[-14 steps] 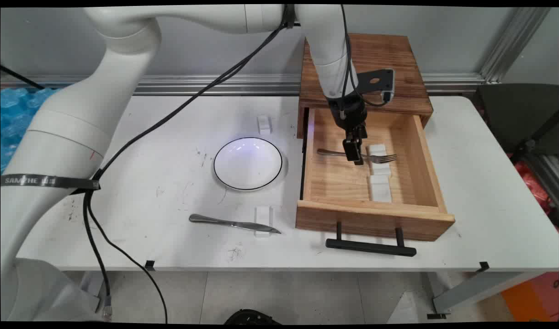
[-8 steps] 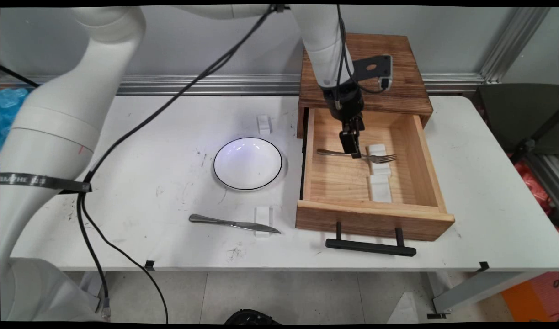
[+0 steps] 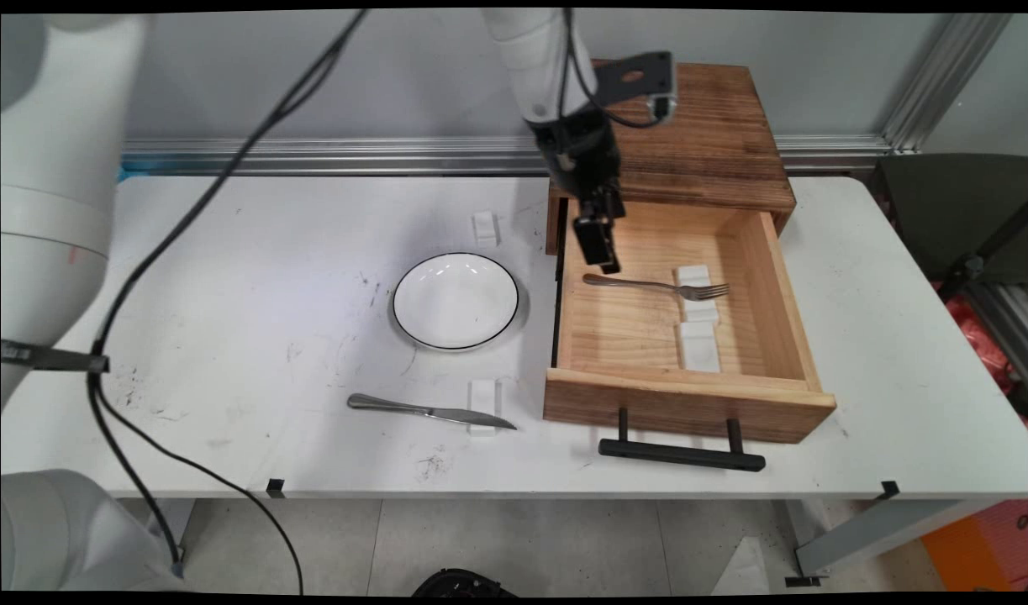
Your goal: Pick up the knife from the right of the white plate
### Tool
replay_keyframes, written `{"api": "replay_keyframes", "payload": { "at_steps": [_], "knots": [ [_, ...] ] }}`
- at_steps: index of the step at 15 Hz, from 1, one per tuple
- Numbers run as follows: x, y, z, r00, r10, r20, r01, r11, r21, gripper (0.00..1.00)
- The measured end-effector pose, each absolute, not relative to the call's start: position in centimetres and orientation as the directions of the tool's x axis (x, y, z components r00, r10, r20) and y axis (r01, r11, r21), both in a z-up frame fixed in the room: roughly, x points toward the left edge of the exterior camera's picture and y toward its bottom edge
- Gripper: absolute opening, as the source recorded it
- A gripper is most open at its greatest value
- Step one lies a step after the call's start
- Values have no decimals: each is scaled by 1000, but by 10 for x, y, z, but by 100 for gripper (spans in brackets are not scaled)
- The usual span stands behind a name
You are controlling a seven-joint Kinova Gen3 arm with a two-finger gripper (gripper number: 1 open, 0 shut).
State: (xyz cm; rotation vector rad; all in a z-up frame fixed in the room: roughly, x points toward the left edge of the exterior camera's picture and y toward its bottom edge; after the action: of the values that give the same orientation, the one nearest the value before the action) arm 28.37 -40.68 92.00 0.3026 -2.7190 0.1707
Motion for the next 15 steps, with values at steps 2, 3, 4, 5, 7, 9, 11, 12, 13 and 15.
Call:
{"api": "replay_keyframes", "payload": {
  "at_steps": [2,3,4,5,7,9,11,12,13,15],
  "knots": [
    [297,-392,931,-897,-204,393,-252,965,-73,100],
    [308,-381,938,-897,-215,387,-261,963,-70,100],
    [318,-371,944,-897,-225,381,-269,961,-66,100],
    [327,-361,949,-897,-233,375,-274,960,-61,100],
    [347,-341,959,-898,-247,363,-283,958,-49,100],
    [367,-322,965,-900,-259,351,-290,956,-38,100],
    [385,-304,969,-902,-267,339,-292,956,-24,100],
    [394,-295,970,-905,-268,331,-289,957,-16,100],
    [403,-285,969,-907,-268,324,-286,958,-8,100],
    [415,-273,967,-912,-267,313,-281,960,0,100]
  ]
}}
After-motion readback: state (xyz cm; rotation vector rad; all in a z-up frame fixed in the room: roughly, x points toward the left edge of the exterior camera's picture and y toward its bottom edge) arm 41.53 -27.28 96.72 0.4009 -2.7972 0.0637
